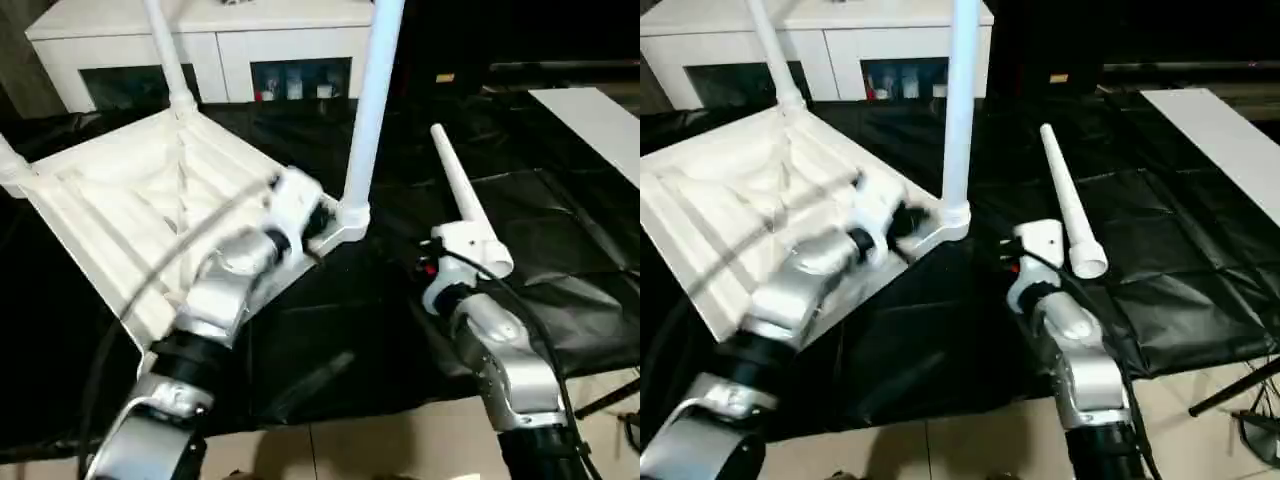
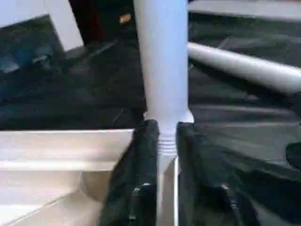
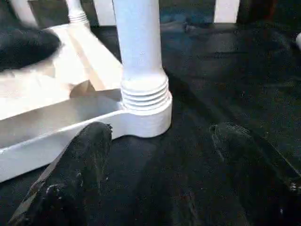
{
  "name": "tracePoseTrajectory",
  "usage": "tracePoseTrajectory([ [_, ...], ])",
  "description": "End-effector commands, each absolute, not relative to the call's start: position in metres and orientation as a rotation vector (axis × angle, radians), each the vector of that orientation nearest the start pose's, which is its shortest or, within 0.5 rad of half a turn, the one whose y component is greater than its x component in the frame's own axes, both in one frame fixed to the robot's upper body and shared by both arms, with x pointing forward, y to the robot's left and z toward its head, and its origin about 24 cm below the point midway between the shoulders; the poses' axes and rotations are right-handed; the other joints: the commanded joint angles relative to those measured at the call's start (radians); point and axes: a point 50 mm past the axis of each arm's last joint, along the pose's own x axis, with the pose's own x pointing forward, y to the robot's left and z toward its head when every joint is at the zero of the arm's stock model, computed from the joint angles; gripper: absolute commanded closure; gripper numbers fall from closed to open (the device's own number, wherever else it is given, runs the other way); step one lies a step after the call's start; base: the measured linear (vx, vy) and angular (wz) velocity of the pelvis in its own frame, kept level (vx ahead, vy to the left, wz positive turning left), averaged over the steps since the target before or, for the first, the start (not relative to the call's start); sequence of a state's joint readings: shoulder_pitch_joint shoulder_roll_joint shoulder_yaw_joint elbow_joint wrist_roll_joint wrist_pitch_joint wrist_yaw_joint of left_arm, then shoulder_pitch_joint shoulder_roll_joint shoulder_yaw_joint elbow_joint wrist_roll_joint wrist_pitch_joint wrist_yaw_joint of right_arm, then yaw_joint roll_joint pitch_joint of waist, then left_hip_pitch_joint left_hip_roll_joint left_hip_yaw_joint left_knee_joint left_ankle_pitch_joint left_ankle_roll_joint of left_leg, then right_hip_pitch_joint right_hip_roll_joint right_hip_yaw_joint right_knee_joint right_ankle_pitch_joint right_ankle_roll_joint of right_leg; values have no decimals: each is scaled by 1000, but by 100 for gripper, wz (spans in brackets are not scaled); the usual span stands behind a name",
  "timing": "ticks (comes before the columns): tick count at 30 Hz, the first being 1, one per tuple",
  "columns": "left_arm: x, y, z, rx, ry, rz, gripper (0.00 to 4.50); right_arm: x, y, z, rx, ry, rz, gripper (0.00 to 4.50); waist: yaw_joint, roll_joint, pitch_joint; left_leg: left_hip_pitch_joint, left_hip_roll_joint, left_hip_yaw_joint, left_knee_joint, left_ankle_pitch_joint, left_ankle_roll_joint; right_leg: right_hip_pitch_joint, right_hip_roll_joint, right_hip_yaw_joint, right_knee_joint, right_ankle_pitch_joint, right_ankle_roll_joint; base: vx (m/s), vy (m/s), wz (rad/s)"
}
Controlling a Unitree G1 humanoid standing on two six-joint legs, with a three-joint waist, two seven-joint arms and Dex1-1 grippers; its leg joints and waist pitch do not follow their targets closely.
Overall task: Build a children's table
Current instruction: Rotate leg to tighten, then rotate table base
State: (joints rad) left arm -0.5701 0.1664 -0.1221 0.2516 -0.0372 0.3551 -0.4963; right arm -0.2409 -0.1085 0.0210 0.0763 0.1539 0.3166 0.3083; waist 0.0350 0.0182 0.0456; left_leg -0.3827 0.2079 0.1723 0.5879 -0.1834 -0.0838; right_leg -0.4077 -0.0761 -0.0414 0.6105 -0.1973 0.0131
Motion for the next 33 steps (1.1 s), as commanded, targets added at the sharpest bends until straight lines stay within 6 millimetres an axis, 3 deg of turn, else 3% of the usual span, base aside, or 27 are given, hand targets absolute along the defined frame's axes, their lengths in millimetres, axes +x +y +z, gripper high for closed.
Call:
tracePoseTrajectory([
  [1, 331, 116, 108, 158, 137, -690, 328, 293, -129, 60, 18, 175, 435, 68, 5, -14, -63, 7, 10, 5, -60, -80, 85, 61, -41, 30, -56, 27, -253, 0, 0, 0],
  [3, 322, 150, 115, 150, 114, -639, 305, 292, -123, 56, -15, 210, 497, 68, 0, -9, -61, 10, 11, 5, -62, -108, 65, 56, -39, 30, -57, -33, -241, 0, 0, 0],
  [6, 322, 200, 120, 238, 110, -426, 283, 294, -116, 54, -34, 225, 539, 68, 0, -3, -59, 20, 12, 5, -63, -140, 40, 47, -35, 31, -60, -56, -225, 0, 0, 0],
  [7, 322, 203, 120, 245, 110, -411, 283, 294, -115, 54, -35, 226, 540, 68, -1, -11, -58, 19, 13, 6, -64, -147, 37, 49, -35, 31, -60, -62, -222, 0, 0, 0],
  [8, 323, 231, 126, 294, 101, -250, 269, 296, -112, 54, -34, 229, 548, 68, 5, -9, -55, 26, 16, 5, -67, -174, 21, 42, -35, 32, -63, -93, -213, 0, 0, 0],
  [9, 323, 236, 127, 303, 99, -220, 261, 296, -112, 54, -34, 229, 549, 68, 7, -6, -54, 27, 16, 4, -68, -184, 15, 40, -34, 32, -62, -98, -210, 0, 0, 0],
  [13, 317, 291, 138, 380, 96, 142, 249, 302, -106, 52, -40, 246, 557, 68, 8, -3, -60, 23, 12, -1, -67, -158, -13, 48, -34, 32, -50, -27, -195, 0, 0, 0],
  [15, 309, 308, 135, 424, 154, 242, 249, 305, -104, 52, -32, 258, 549, 68, 8, -1, -63, 22, 10, -3, -65, -134, -17, 49, -34, 31, -46, 14, -194, 0, 0, 0],
  [20, 295, 328, 115, 511, 318, 344, 249, 317, -100, 50, -42, 280, 512, 68, 11, -1, -63, 23, 9, 0, -64, -137, -22, 47, -36, 31, -45, 9, -215, 0, 0, 0],
  [25, 288, 339, 108, 548, 369, 399, 249, 322, -97, 48, -50, 294, 499, 68, 17, -1, -65, 25, 9, -1, -62, -143, -28, 46, -37, 31, -44, 22, -217, 0, 0, 0],
  [30, 277, 337, 87, 557, 544, 298, 249, 327, -91, 46, -59, 307, 512, 68, 21, -1, -65, 25, 8, -1, -63, -139, -25, 44, -37, 31, -42, 23, -221, 0, 0, 0],
  [33, 273, 321, 77, 484, 633, 127, 249, 332, -88, 43, -64, 322, 506, 68, 21, 3, -64, 26, 9, 0, -64, -149, -35, 42, -40, 31, -42, 4, -235, 0, 0, 0],
])
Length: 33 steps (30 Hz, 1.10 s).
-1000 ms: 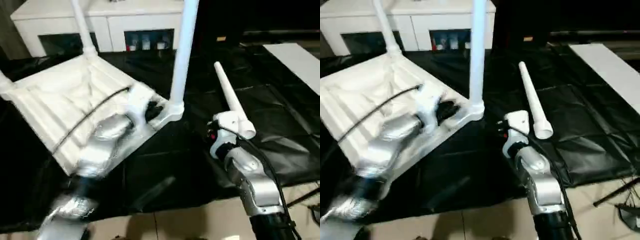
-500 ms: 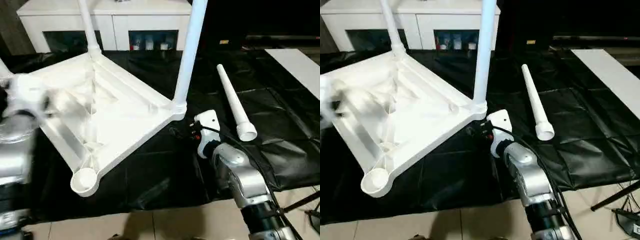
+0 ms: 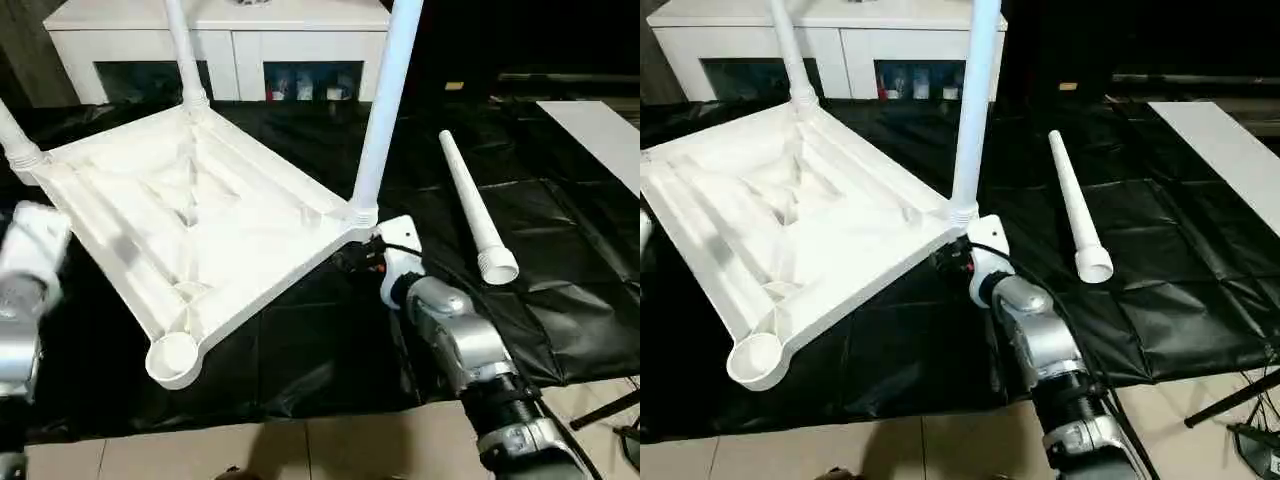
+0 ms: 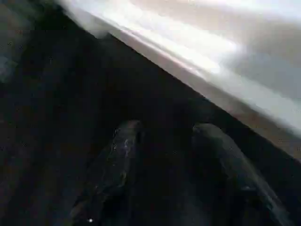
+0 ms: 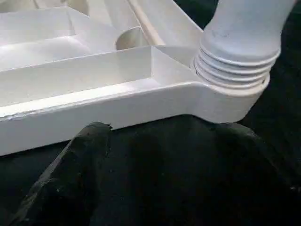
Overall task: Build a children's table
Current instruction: Rotate table base
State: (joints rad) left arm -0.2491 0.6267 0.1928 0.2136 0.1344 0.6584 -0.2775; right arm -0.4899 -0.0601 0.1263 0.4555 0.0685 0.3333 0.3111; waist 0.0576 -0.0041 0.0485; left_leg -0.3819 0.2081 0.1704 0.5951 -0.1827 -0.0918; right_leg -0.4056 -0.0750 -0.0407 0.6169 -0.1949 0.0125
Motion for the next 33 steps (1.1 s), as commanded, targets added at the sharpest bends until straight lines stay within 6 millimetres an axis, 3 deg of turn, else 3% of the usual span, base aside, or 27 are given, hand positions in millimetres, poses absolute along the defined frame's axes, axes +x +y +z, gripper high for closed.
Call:
tracePoseTrajectory([
  [1, 271, 316, 75, 469, 657, 74, 249, 333, -87, 43, -55, 324, 505, 68, -1, 27, -67, 27, 10, 2, -71, -160, -30, 38, -40, 30, -49, -1, -235, 0, 0, 0],
  [6, 262, 295, 73, 484, 723, -167, 249, 336, -83, 39, -64, 334, 507, 68, 0, 25, -66, 26, 9, 2, -73, -172, -28, 40, -39, 29, -48, -5, -237, 0, 0, 0],
  [12, 257, 280, 79, 473, 743, -275, 249, 337, -80, 38, -62, 331, 516, 68, 0, 26, -65, 28, 9, 3, -73, -171, -30, 40, -38, 30, -48, -7, -232, 0, 0, 0],
  [20, 263, 213, 96, 349, 600, -593, 249, 337, -82, 39, -74, 318, 522, 68, 0, 20, -62, 23, 6, 5, -72, -185, -41, 42, -36, 31, -48, -36, -224, 0, 0, 0],
  [26, 264, 191, 87, 360, 610, -660, 249, 336, -89, 48, -82, 282, 497, 68, -7, 14, -58, 20, 6, 3, -73, -228, -41, 43, -38, 35, -57, -141, -187, 0, 0, 0],
  [28, 266, 186, 84, 369, 610, -662, 249, 335, -94, 53, -90, 264, 477, 68, -10, 23, -58, 22, 5, 2, -73, -235, -47, 40, -35, 35, -58, -148, -181, 0, 0, 0],
  [31, 270, 178, 76, 379, 610, -661, 249, 336, -106, 63, -110, 254, 405, 68, -9, 22, -59, 26, 4, 2, -72, -247, -48, 39, -31, 35, -61, -152, -177, 0, 0, 0],
  [32, 272, 175, 73, 381, 608, -661, 249, 337, -112, 66, -120, 263, 368, 68, -7, 31, -57, 30, 3, 2, -72, -257, -53, 34, -29, 35, -63, -168, -171, 0, 0, 0],
  [33, 273, 172, 71, 384, 605, -663, 249, 337, -116, 69, -118, 261, 365, 68, -7, 28, -56, 33, 3, 3, -74, -272, -54, 32, -28, 35, -66, -180, -168, 0, 0, 0],
])
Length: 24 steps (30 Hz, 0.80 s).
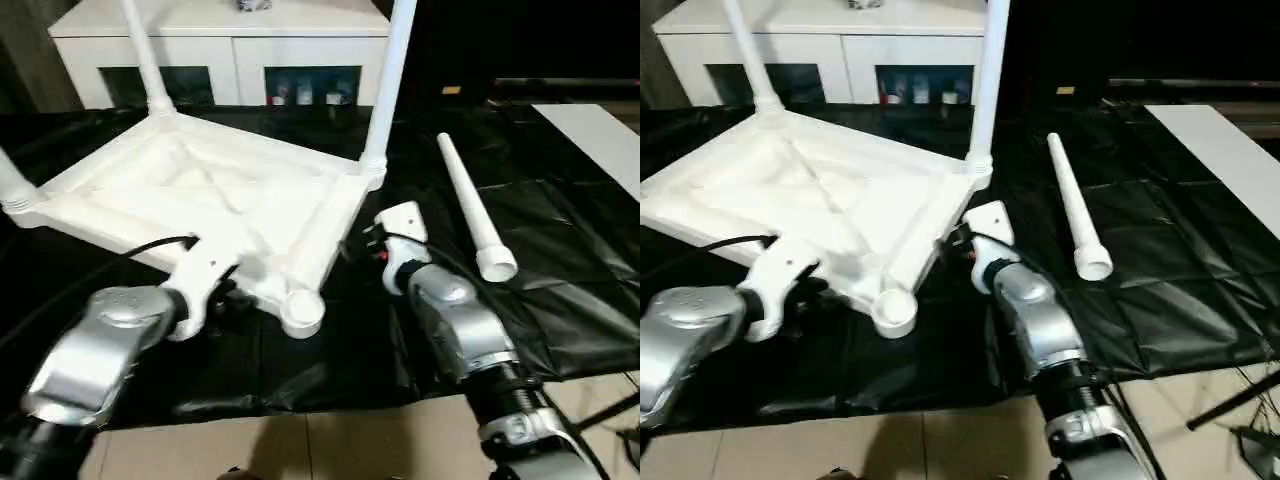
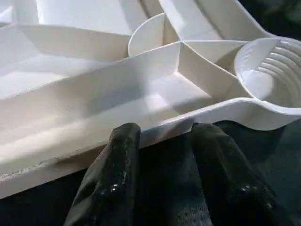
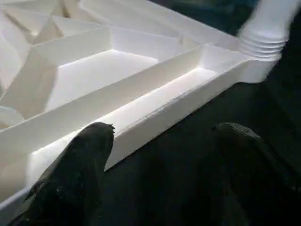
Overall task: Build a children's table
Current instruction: Rotate table base
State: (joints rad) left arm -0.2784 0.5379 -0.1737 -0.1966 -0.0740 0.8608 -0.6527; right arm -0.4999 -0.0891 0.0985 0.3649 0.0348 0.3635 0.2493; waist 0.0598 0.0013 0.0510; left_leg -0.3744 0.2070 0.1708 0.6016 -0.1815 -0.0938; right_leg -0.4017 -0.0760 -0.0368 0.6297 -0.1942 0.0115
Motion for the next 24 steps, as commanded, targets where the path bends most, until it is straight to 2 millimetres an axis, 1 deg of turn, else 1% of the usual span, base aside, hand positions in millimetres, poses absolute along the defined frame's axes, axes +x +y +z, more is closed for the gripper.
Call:
tracePoseTrajectory([
  [1, 273, 172, 71, 384, 605, -663, 249, 337, -116, 69, -118, 261, 365, 68, -7, 19, -60, 25, 5, 2, -80, -287, -54, 29, -29, 32, -80, -194, -163, 0, 0, 0],
  [2, 274, 170, 70, 388, 602, -668, 249, 337, -118, 71, -113, 259, 373, 68, -8, 18, -59, 23, 4, 1, -81, -292, -54, 31, -30, 33, -80, -203, -161, 0, 0, 0],
  [3, 275, 167, 68, 391, 605, -669, 249, 338, -121, 74, -100, 261, 381, 68, -8, 26, -59, 20, 4, -1, -82, -295, -57, 33, -31, 32, -79, -217, -155, 0, 0, 0],
  [4, 276, 163, 65, 400, 600, -670, 249, 338, -127, 79, -91, 257, 371, 68, -11, 22, -58, 21, 4, -1, -81, -305, -55, 32, -31, 32, -84, -227, -151, 0, 0, 0],
  [5, 278, 161, 64, 398, 591, -663, 249, 339, -129, 81, -92, 258, 362, 68, -10, 20, -58, 22, 3, -1, -81, -309, -52, 32, -31, 32, -86, -242, -147, 0, 0, 0],
  [6, 280, 160, 63, 394, 583, -650, 249, 339, -132, 82, -95, 258, 352, 68, -10, 19, -58, 22, 3, 0, -81, -308, -50, 31, -30, 32, -87, -247, -146, 0, 0, 0],
  [7, 282, 157, 63, 388, 568, -640, 249, 340, -135, 85, -105, 254, 338, 68, -11, 20, -58, 19, 2, 0, -80, -299, -50, 33, -31, 32, -87, -248, -147, 0, 0, 0],
  [8, 285, 154, 62, 381, 550, -631, 249, 341, -139, 87, -117, 248, 321, 68, -10, 22, -58, 19, 2, -1, -80, -295, -50, 33, -31, 31, -88, -250, -146, 0, 0, 0],
  [9, 285, 153, 62, 379, 545, -629, 249, 341, -141, 88, -121, 246, 316, 68, -10, 20, -59, 20, 3, 1, -78, -291, -49, 31, -31, 32, -89, -247, -147, 0, 0, 0],
  [10, 288, 149, 61, 374, 529, -623, 249, 342, -144, 91, -127, 244, 299, 68, -10, 18, -59, 15, 2, 0, -79, -283, -47, 35, -32, 31, -89, -249, -145, 0, 0, 0],
  [11, 291, 145, 60, 365, 509, -614, 249, 344, -150, 95, -121, 243, 274, 68, -10, 19, -61, 14, 2, -2, -79, -277, -47, 37, -33, 31, -88, -247, -144, 0, 0, 0],
  [12, 294, 141, 59, 375, 491, -610, 249, 346, -155, 97, -106, 249, 249, 68, -10, 18, -62, 17, 2, 0, -77, -271, -45, 34, -31, 32, -90, -239, -143, 0, 0, 0],
  [13, 294, 141, 59, 375, 491, -610, 249, 346, -155, 97, -106, 249, 249, 68, -10, 17, -63, 15, 2, -1, -77, -262, -43, 36, -31, 31, -87, -224, -146, 0, 0, 0],
  [15, 297, 137, 61, 384, 468, -599, 249, 348, -162, 99, -121, 275, 210, 68, -12, 17, -64, 12, 2, -1, -76, -247, -42, 39, -30, 30, -84, -204, -150, 0, 0, 0],
  [16, 298, 136, 63, 381, 457, -598, 249, 349, -168, 101, -145, 294, 184, 68, -12, 21, -65, 14, 1, 0, -74, -238, -43, 38, -30, 30, -83, -190, -155, 0, 0, 0],
  [17, 298, 136, 63, 381, 457, -598, 249, 349, -168, 101, -145, 294, 184, 68, -13, 18, -66, 13, 2, 0, -73, -227, -41, 40, -31, 30, -82, -170, -161, 0, 0, 0],
  [18, 298, 137, 68, 373, 435, -599, 249, 351, -177, 102, -164, 333, 160, 68, -12, 19, -66, 13, 2, 0, -72, -222, -41, 40, -31, 30, -81, -162, -165, 0, 0, 0],
  [19, 298, 137, 68, 373, 435, -599, 249, 351, -177, 102, -164, 333, 160, 68, -13, 19, -68, 12, 1, 0, -71, -202, -39, 43, -29, 29, -77, -131, -171, 0, 0, 0],
  [20, 298, 139, 72, 364, 424, -608, 246, 352, -183, 103, -129, 352, 159, 42, -13, 18, -67, 11, 1, 2, -70, -196, -35, 42, -30, 29, -77, -115, -178, 0, 0, 0],
  [21, 298, 139, 72, 364, 424, -608, 246, 352, -183, 103, -129, 352, 159, 35, -14, 18, -69, 11, 0, 2, -69, -195, -33, 44, -30, 29, -75, -111, -183, 0, 0, 0],
  [22, 296, 144, 81, 349, 395, -647, 246, 357, -203, 105, -132, 406, 103, 35, -13, 25, -68, 13, 1, 1, -69, -194, -32, 42, -31, 29, -75, -107, -191, 0, 0, 0],
  [23, 294, 145, 85, 343, 384, -668, 246, 360, -211, 106, -149, 424, 83, 30, -15, 21, -70, 13, 1, 1, -68, -196, -35, 45, -29, 27, -73, -103, -204, 0, 0, 0],
  [24, 293, 147, 89, 342, 375, -689, 246, 363, -220, 107, -172, 454, 60, 16, -14, 22, -71, 15, 2, 2, -66, -195, -36, 43, -31, 27, -72, -95, -212, 0, 0, 0],
])
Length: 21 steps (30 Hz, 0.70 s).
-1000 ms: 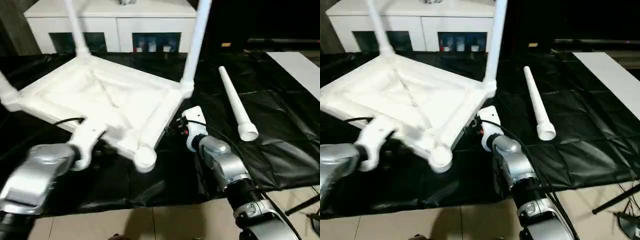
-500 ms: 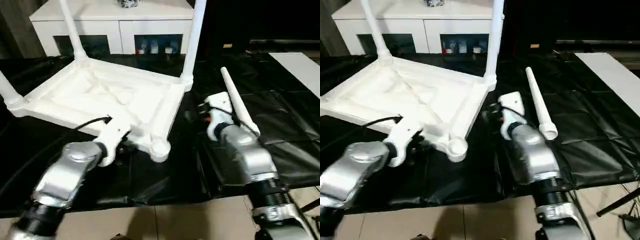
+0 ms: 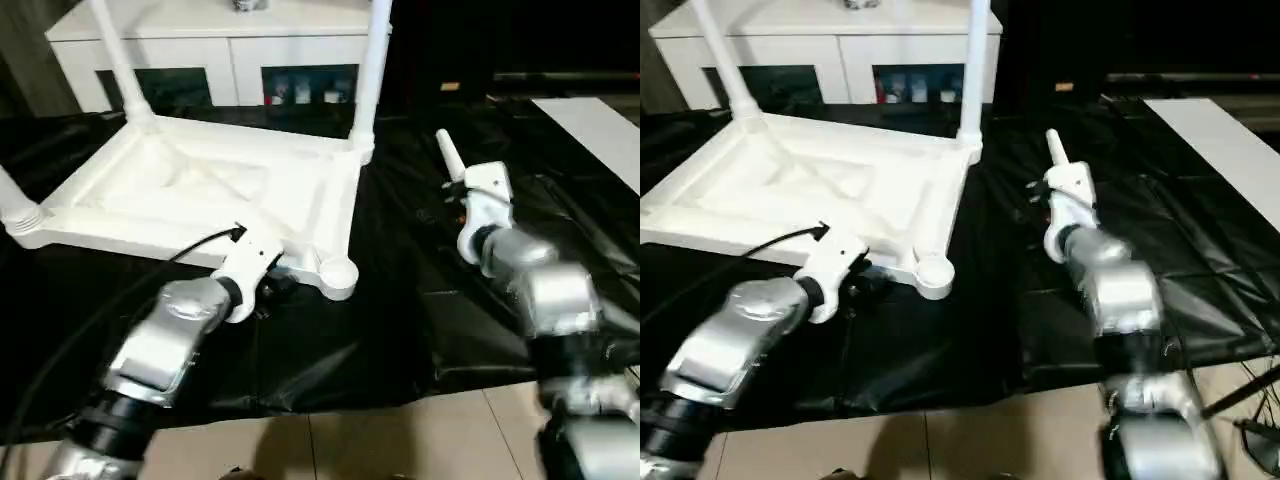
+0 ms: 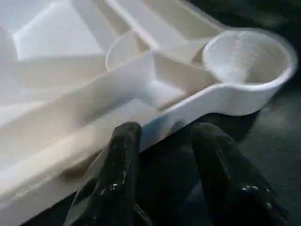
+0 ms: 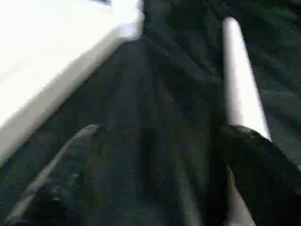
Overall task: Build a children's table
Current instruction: Rotate table base
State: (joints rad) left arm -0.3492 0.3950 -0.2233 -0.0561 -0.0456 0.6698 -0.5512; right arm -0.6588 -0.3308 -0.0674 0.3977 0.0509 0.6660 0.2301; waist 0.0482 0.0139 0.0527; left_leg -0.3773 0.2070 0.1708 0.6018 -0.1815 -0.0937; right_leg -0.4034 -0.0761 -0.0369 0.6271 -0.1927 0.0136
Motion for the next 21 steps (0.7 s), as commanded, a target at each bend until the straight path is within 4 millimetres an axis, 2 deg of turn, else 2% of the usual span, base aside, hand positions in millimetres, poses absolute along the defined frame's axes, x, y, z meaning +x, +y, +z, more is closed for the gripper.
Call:
tracePoseTrajectory([
  [1, 292, 148, 91, 340, 372, -705, 246, 365, -225, 107, -186, 475, 56, 6, -5, 8, -70, 14, -1, 4, -64, -185, -34, 46, -28, 26, -67, -80, -225, 0, 0, 0],
  [2, 292, 148, 92, 340, 371, -710, 246, 366, -226, 107, -190, 481, 55, 6, -2, 8, -71, 16, 0, 5, -64, -187, -33, 46, -29, 24, -68, -80, -230, 0, 0, 0],
  [4, 290, 148, 96, 349, 367, -756, 246, 372, -238, 108, -198, 527, 34, 6, -4, 8, -70, 12, -2, 6, -61, -179, -23, 49, -30, 24, -66, -73, -243, 0, 0, 0],
  [5, 289, 147, 98, 353, 365, -771, 246, 374, -243, 109, -209, 533, 16, 6, -7, 2, -69, 11, -1, 8, -61, -179, -17, 49, -31, 25, -68, -76, -248, 0, 0, 0],
  [6, 289, 147, 98, 353, 365, -771, 246, 374, -243, 109, -209, 533, 16, 6, -6, 5, -71, 12, -1, 7, -59, -173, -16, 50, -32, 25, -65, -71, -253, 0, 0, 0],
  [9, 287, 140, 106, 331, 351, -826, 246, 377, -252, 107, -184, 558, -22, 6, -7, 0, -72, 10, 0, 10, -57, -145, -2, 52, -33, 24, -62, -41, -270, 0, 0, 0],
  [11, 285, 136, 109, 324, 349, -853, 246, 377, -253, 102, -152, 581, -6, 6, -7, 5, -75, 9, 1, 9, -54, -134, 3, 53, -33, 23, -57, -20, -282, 0, 0, 0],
  [15, 280, 130, 113, 322, 340, -914, 246, 377, -250, 93, -98, 632, 74, 6, -7, 2, -73, 7, 2, 11, -53, -136, 23, 53, -32, 22, -58, -14, -294, 0, 0, 0],
  [21, 279, 128, 117, 324, 337, -929, 246, 378, -250, 89, -129, 647, 76, 6, -8, 1, -71, 8, 4, 11, -52, -150, 19, 50, -34, 21, -59, -55, -297, 0, 0, 0],
])
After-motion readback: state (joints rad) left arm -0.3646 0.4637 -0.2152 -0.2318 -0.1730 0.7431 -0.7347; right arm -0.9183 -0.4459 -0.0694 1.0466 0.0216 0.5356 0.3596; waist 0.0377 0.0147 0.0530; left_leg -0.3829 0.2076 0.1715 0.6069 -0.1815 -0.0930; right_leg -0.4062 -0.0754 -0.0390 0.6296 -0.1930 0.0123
